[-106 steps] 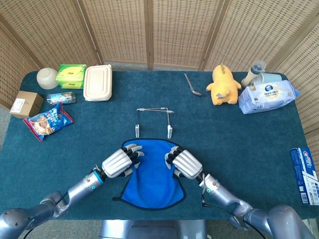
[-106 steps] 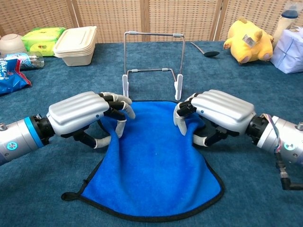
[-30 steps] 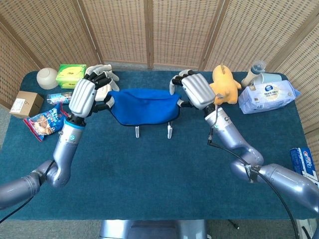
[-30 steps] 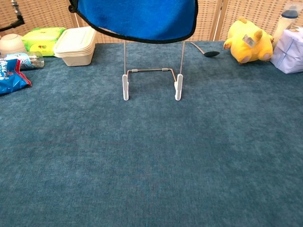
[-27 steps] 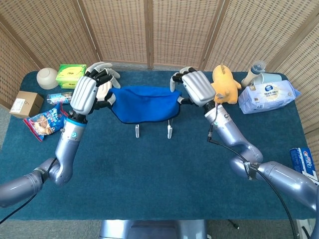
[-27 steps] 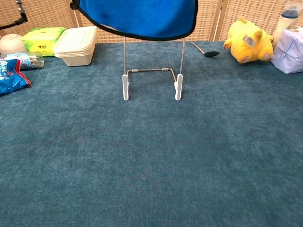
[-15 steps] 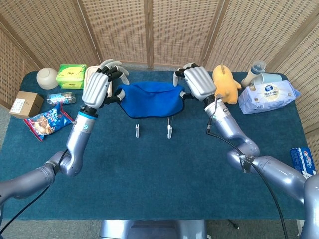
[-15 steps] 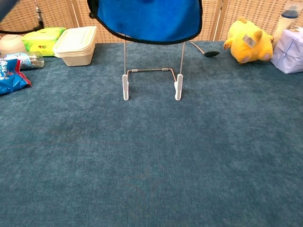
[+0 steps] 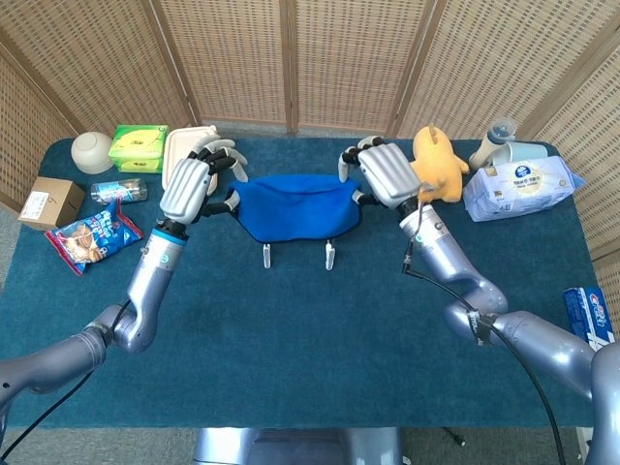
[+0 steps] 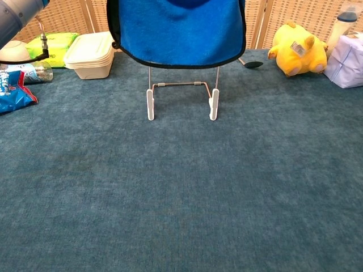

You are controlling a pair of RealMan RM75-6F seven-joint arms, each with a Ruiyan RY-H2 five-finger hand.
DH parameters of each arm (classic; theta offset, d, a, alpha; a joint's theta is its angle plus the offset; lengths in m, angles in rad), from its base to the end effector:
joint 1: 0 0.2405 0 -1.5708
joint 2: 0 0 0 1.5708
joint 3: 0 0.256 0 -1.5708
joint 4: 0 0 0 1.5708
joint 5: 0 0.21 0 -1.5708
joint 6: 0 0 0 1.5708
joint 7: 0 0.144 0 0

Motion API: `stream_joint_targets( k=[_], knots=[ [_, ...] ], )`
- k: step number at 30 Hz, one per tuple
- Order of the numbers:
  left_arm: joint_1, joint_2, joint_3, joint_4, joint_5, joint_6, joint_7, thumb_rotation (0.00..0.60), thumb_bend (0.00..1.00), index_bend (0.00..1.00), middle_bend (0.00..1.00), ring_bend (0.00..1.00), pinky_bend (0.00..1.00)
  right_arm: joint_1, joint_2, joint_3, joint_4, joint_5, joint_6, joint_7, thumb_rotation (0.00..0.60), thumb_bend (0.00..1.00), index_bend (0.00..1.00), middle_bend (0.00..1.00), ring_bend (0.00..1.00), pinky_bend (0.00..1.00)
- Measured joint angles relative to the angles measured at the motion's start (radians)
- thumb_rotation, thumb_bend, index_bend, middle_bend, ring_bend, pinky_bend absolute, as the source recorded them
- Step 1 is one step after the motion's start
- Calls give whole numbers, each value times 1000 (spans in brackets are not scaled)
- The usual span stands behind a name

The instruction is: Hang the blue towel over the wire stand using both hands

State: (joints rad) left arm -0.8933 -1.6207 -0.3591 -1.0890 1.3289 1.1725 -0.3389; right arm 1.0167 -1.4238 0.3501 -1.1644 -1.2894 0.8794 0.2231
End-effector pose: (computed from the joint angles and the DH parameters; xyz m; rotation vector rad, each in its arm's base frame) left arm -0.0955 0.4350 0.0589 -1.4958 -0.9250 -1.6424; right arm -0.0640 -0.4665 0.0895 1.7545 -0.8214 1.3592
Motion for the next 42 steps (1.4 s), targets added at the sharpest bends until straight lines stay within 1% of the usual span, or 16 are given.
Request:
stream_joint_targets(
  k=[7, 23, 42],
  knots=[
    [20, 0, 25, -3, 6, -1, -10, 600, 547, 795, 415, 236, 125, -11, -10, -15, 3, -2, 10, -6, 600, 401, 989, 521, 462, 288],
    [39, -21, 48, 28, 20, 7, -24, 600, 546, 795, 416, 226, 111, -17, -39, -40, 31, -21, 17, 5, 600, 398, 989, 524, 465, 284],
    [50, -29, 52, 42, 24, 9, -31, 600, 545, 795, 416, 226, 107, -14, -68, -53, 71, -37, 19, 12, 600, 399, 989, 524, 465, 275]
  ],
)
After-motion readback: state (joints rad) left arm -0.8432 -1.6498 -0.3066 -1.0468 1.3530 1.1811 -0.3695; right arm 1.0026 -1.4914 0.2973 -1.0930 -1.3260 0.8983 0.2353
